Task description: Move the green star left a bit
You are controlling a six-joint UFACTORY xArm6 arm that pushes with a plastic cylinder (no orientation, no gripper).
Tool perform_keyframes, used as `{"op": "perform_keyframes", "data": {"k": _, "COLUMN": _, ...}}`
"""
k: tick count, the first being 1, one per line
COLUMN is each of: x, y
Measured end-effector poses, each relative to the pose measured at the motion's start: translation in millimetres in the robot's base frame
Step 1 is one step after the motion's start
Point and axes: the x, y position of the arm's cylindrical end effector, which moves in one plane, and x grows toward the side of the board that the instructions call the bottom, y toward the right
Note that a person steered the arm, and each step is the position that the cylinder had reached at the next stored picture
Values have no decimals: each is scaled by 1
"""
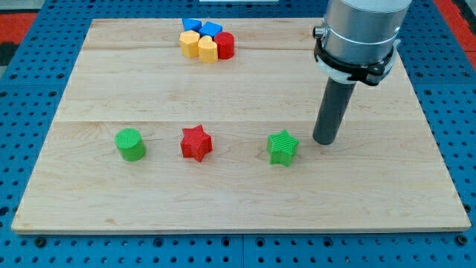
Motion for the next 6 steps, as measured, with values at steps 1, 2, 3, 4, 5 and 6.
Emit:
{"op": "perform_keyframes", "data": {"k": 1, "x": 0, "y": -3}}
{"op": "perform_keyframes", "data": {"k": 2, "x": 0, "y": -3}}
{"op": "perform_keyframes", "data": {"k": 3, "x": 24, "y": -7}}
{"op": "perform_keyframes", "data": {"k": 4, "x": 62, "y": -7}}
{"op": "perform_keyframes", "data": {"k": 5, "x": 51, "y": -22}}
{"op": "perform_keyframes", "data": {"k": 6, "x": 32, "y": -46}}
